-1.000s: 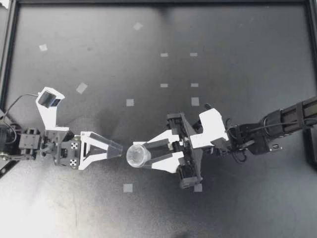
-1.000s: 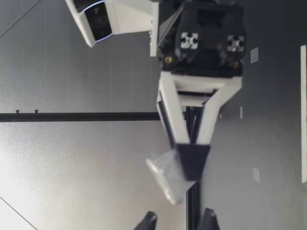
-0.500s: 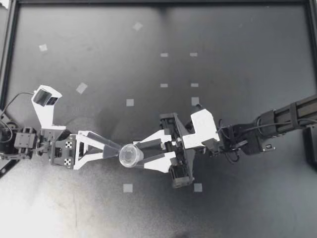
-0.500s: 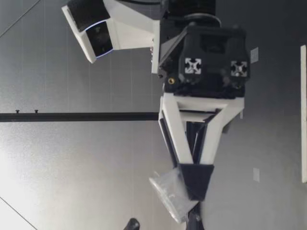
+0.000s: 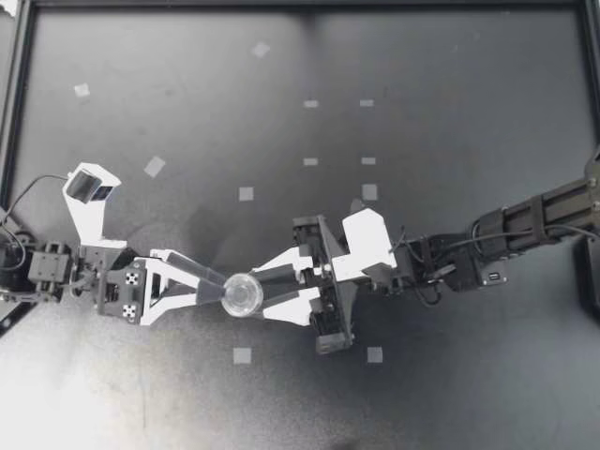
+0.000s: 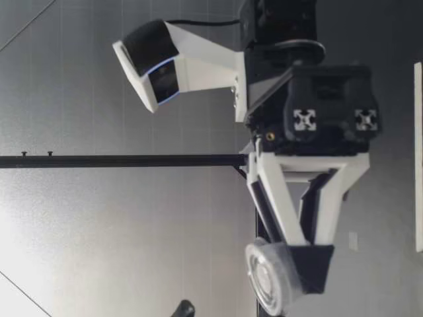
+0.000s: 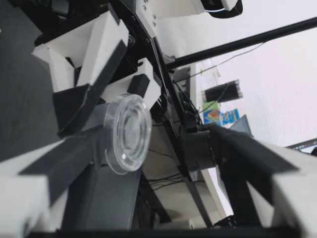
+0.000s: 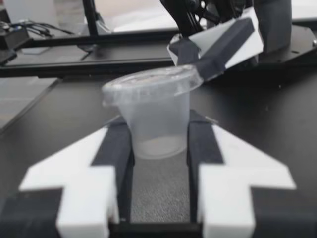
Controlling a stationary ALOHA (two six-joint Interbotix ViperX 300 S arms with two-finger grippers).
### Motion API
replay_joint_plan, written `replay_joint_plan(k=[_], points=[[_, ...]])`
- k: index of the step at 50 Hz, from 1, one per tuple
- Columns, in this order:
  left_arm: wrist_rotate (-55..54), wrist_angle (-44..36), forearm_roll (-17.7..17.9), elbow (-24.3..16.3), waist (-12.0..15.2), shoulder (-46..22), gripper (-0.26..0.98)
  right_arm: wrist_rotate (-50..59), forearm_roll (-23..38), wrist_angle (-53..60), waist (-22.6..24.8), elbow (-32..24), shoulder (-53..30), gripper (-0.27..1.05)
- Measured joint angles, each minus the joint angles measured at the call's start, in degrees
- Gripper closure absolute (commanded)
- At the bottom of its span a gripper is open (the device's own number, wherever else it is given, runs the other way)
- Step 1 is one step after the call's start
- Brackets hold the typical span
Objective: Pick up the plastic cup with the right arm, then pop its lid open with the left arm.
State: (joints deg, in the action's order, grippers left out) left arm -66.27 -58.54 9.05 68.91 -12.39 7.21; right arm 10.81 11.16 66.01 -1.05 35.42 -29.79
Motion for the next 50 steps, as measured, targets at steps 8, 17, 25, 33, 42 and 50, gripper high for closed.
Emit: replay_joint_plan(k=[8, 17, 25, 33, 42, 50], points=[[0.00, 0.00, -0.09, 0.00, 0.00, 0.00, -0.01, 0.18, -0.35, -1.49, 0.00, 0.09, -0.18, 0.58], [0.53, 0.09, -0.09, 0.00, 0.09, 0.00, -0.01, 1.41, -0.44, -1.76, 0.00, 0.70, -0.26, 0.58], [4.48, 0.00, -0.35, 0.00, -0.09, 0.26, 0.00, 2.20, -0.70, -2.72, -0.26, 2.81, 0.18, 0.58], [18.72, 0.00, -0.09, 0.88, -0.09, 0.26, 0.00, 5.45, -0.62, -3.34, -0.26, 4.75, 3.69, 0.58], [38.32, 0.00, 1.23, 1.14, -0.09, 0.26, 0.00, 9.14, -0.62, -3.60, -0.26, 6.68, 8.70, 0.58], [55.72, 0.00, 2.55, 1.05, -0.09, 0.26, 0.00, 10.90, -0.70, -3.60, 0.44, 7.29, 11.43, 0.58]])
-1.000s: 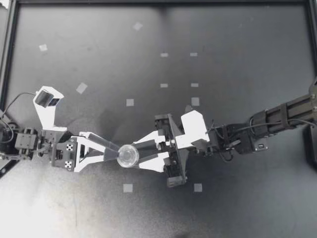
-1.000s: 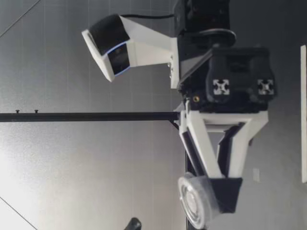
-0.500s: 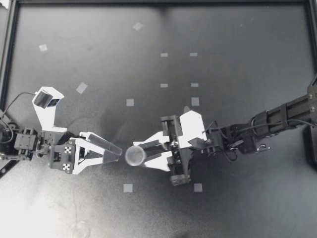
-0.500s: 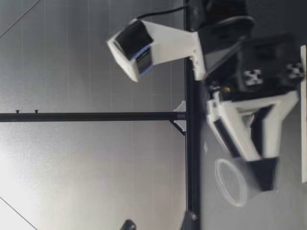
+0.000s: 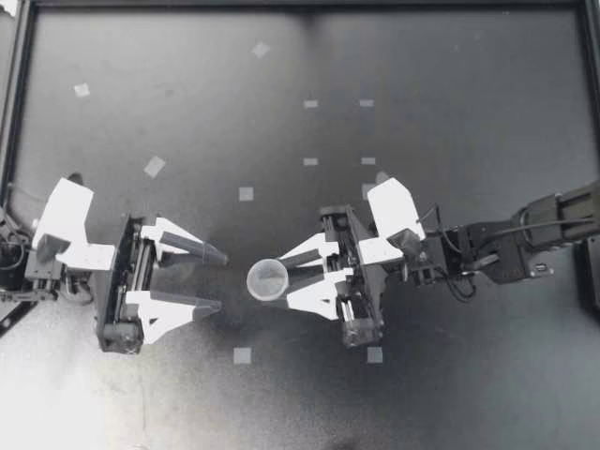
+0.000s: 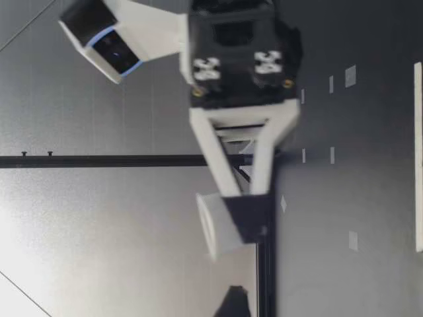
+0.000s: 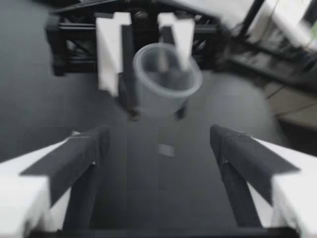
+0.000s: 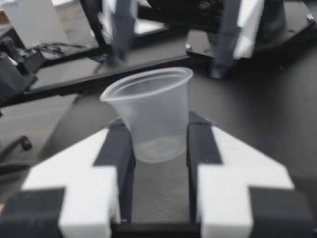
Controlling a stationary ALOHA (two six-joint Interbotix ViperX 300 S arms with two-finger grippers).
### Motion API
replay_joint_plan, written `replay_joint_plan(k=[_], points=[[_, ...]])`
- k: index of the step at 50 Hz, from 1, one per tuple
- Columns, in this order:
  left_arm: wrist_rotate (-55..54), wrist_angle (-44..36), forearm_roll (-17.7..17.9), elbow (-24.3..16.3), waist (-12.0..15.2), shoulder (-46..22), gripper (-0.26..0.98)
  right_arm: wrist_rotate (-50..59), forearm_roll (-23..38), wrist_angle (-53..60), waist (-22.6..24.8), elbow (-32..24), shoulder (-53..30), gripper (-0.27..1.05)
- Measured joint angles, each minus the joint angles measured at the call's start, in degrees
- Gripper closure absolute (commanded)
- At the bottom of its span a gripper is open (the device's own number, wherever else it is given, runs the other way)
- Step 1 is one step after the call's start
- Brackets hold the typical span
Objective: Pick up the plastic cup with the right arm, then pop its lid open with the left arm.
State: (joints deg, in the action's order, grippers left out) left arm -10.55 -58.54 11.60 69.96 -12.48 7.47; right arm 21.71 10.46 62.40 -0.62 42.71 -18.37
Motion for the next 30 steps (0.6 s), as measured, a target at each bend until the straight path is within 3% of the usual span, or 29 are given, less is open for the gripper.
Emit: replay_joint_plan(k=[10, 30], points=[[8.35, 0.00, 1.32, 0.00, 0.00, 0.00, 0.00, 0.00, 0.35, 0.00, 0.97, 0.00, 0.35, 0.58], [10.11, 0.00, 1.41, 0.00, 0.00, 0.09, 0.00, -1.23, 0.88, 0.00, 1.05, 0.18, 0.35, 0.58]])
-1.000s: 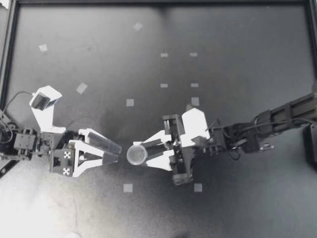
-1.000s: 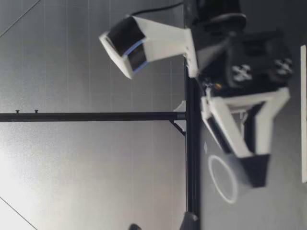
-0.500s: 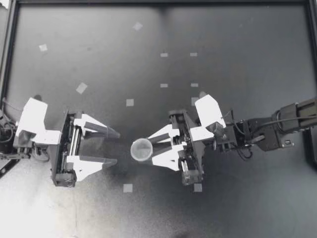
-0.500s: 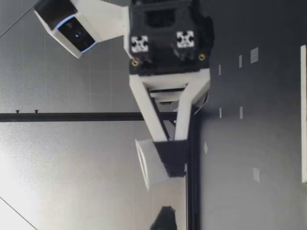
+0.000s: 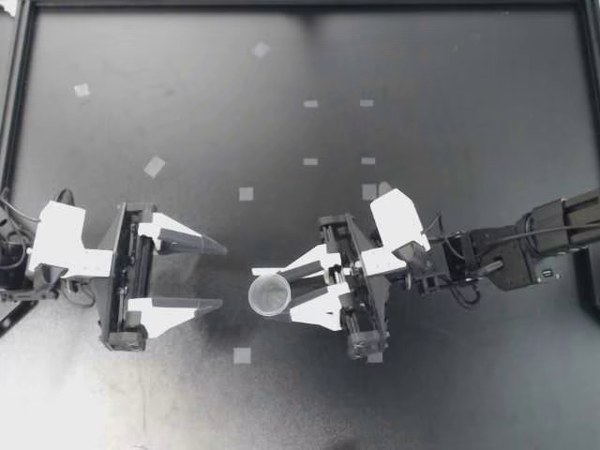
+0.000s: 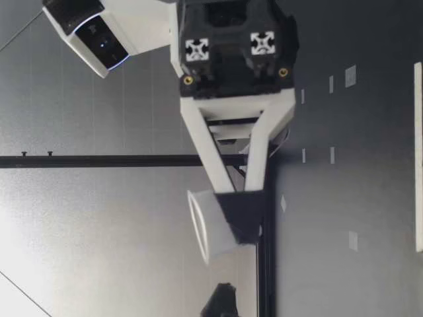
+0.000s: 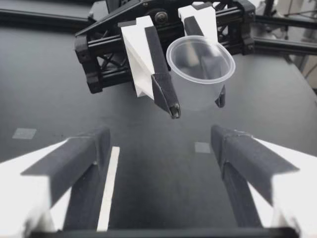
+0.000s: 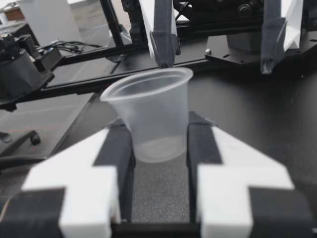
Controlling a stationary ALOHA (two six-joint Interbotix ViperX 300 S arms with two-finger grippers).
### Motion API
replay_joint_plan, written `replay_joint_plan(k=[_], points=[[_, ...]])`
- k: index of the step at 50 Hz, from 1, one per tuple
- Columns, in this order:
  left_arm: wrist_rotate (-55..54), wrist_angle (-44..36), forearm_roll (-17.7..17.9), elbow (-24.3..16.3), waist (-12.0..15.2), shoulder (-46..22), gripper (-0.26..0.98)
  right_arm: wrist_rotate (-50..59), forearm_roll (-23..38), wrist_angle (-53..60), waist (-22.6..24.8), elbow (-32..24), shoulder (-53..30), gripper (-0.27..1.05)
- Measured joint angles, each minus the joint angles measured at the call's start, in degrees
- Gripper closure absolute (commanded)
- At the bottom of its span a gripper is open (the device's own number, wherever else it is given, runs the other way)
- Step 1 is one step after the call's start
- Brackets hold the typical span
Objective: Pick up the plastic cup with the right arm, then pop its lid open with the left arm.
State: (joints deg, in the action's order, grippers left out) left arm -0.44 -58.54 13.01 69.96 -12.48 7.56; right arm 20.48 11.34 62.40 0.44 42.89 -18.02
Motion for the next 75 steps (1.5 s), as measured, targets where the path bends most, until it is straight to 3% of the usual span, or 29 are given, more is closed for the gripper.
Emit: replay_joint_plan(k=[75], points=[[0.44, 0.00, -0.09, 0.00, 0.00, -0.35, 0.00, -0.97, 0.00, -0.53, 0.00, 0.09, 0.00, 0.58]])
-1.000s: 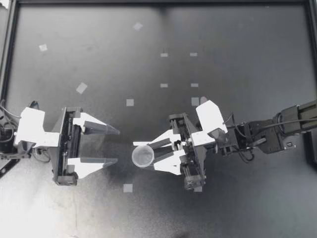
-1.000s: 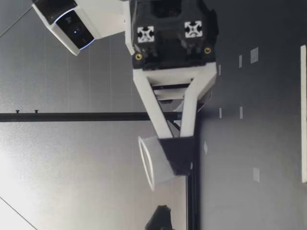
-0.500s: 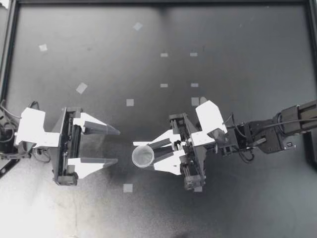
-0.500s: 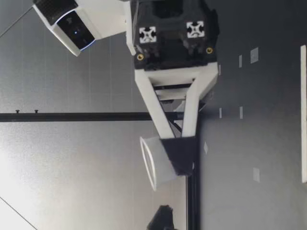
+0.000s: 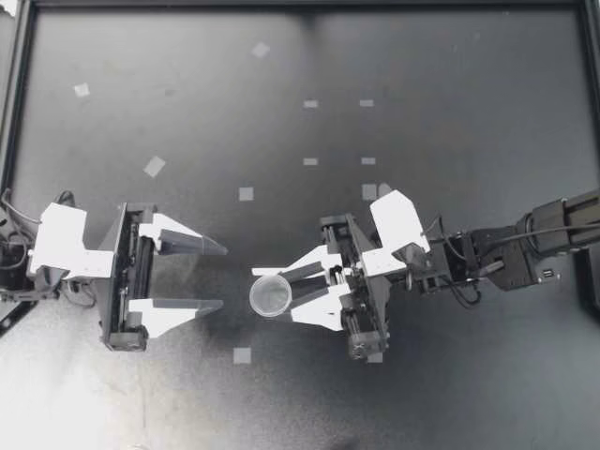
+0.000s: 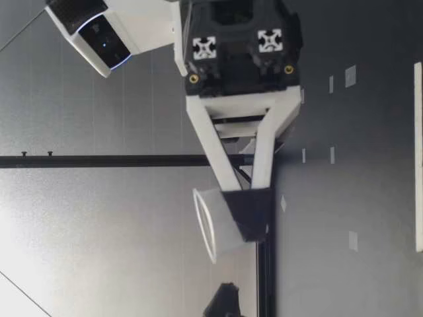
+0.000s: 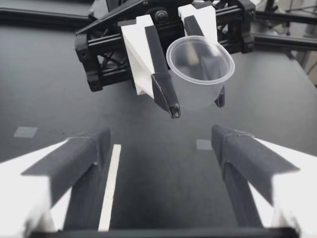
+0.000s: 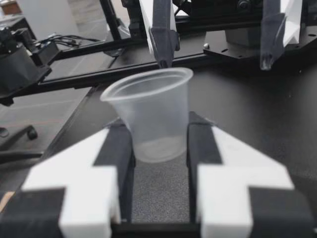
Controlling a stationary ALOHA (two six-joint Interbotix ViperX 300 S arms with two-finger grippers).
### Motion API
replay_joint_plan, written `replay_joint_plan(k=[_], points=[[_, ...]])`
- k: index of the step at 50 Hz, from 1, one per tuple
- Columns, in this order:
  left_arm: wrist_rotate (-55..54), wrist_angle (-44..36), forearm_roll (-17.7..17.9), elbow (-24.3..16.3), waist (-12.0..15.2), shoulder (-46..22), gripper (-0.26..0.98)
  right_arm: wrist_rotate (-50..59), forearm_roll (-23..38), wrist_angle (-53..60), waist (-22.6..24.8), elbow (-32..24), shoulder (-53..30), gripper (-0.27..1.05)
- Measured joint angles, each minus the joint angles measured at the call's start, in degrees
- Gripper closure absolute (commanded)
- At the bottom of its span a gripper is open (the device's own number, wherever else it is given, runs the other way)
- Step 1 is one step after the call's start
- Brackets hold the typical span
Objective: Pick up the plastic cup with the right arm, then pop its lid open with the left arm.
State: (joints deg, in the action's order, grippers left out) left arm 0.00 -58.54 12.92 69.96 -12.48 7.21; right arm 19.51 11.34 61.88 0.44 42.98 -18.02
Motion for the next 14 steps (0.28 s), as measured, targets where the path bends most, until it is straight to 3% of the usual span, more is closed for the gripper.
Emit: replay_joint_plan(k=[14], points=[[0.00, 0.00, 0.09, 0.00, 0.00, -0.09, 0.00, -0.26, 0.00, -0.09, 0.00, 0.09, 0.00, 0.58]])
